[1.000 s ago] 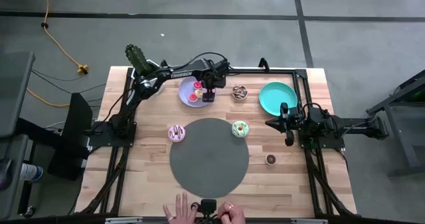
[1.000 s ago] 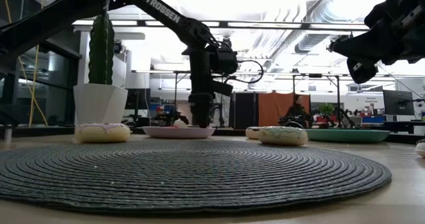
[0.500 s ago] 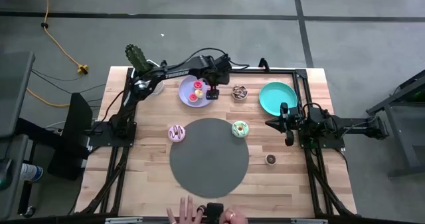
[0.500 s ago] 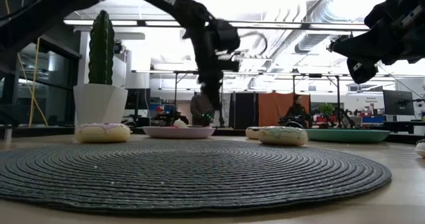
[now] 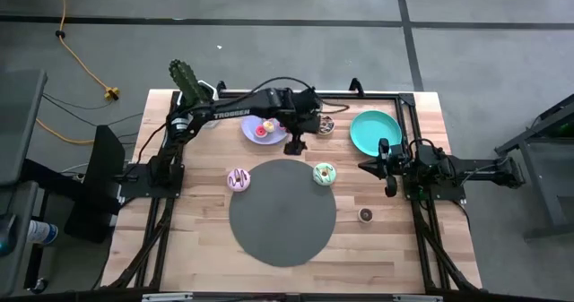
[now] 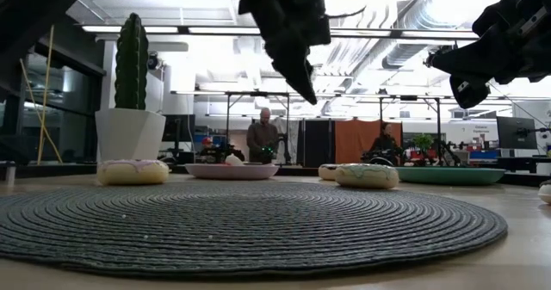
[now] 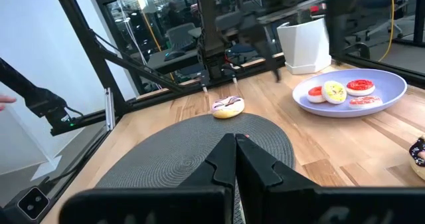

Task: Pick & Place donuts
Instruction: Put the large purple doughnut on the blue plate

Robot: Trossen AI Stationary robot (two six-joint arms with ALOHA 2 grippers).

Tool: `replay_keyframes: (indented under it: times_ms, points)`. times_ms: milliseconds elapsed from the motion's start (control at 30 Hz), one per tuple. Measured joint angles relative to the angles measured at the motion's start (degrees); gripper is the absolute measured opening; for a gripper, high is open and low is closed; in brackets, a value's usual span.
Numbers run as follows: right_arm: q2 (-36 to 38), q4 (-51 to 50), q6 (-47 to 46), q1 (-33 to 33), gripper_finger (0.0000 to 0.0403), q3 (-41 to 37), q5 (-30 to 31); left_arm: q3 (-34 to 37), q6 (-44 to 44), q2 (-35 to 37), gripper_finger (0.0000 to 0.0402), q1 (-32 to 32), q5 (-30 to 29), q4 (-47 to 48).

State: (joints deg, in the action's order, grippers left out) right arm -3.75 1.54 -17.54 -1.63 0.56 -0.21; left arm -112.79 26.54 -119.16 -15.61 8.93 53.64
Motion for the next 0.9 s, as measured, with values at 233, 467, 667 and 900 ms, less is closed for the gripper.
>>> replay_keyframes:
  times_ms: [233,467,667,900]
  points:
    - [0.0,0.0,0.0,0.0,0.0000,0.0,0.0,0.0,-2.0,2.8,0.0328,3.9,0.0,7.0]
    - [0.0,0.0,0.0,0.0,0.0000,0.0,0.0,0.0,-14.7,5.6,0.0328,6.1,0.7,13.0]
    - [0.0,0.0,0.0,0.0,0.0000,0.0,0.0,0.0,-26.5,7.5,0.0328,7.5,0.2,24.2]
    - [0.0,0.0,0.0,0.0,0.0000,0.0,0.0,0.9,-33.9,8.5,0.0328,10.3,-4.1,34.4]
